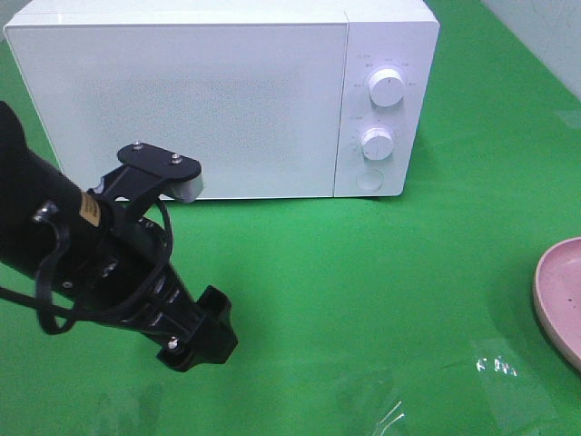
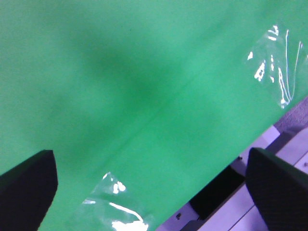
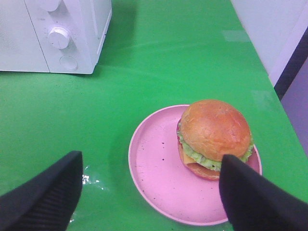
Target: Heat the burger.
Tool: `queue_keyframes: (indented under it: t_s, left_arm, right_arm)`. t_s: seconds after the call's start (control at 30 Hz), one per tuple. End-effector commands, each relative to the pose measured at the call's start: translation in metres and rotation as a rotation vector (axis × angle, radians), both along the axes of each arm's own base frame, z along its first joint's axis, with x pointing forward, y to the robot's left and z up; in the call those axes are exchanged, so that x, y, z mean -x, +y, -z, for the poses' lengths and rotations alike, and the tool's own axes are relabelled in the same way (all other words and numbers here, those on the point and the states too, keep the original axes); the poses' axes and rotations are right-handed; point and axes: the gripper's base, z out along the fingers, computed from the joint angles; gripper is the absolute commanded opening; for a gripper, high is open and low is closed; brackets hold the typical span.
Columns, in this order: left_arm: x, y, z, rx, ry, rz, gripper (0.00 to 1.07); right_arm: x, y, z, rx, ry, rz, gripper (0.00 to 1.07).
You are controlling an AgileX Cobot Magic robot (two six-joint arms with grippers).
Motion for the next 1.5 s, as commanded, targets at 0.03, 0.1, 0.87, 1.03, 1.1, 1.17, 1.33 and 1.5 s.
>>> queue_keyframes:
  t_s: [0.03,0.1,0.87,1.03,1.1,1.17,1.33,1.5]
  left_arm:
    - [0.007,0.007,-0.01,-0.031,0.002,0.037,1.03]
    - [0.014,0.014,-0.02,-0.05,0.012,0.06,1.03]
    - [-0.007,0.167,-0.053,-0.115,0.269,-0.615,1.03]
    - [0.015,0.181,-0.069,-0.088,0.236,-0.685,1.03]
    - [0.027,0.182,-0.072,-0.076,0.185,-0.682,1.03]
    - [0.035,0.182,-0.072,-0.068,0.159,-0.682,1.03]
    - [0.069,0.186,-0.07,-0.046,0.001,-0.692,1.03]
    - [0.112,0.188,-0.077,0.012,-0.211,-0.694,1.03]
  right_arm:
    - [0.003,0.0,0.001,0.001,-0.029,-0.002,0.74]
    - [0.003,0.0,0.001,0.001,-0.029,-0.002,0.74]
    - [0.003,0.0,0.001,0.001,-0.029,-0.002,0.74]
    - [0.003,0.0,0.001,0.001,-0.029,-0.002,0.74]
    - [0.003,0.0,0.001,0.001,-0.029,-0.002,0.74]
    - [0.003,0.0,0.001,0.001,-0.029,-0.002,0.74]
    - [0.003,0.0,0.001,0.001,-0.029,-0.002,0.74]
    - [0.003,0.0,0.001,0.001,-0.029,-0.002,0.74]
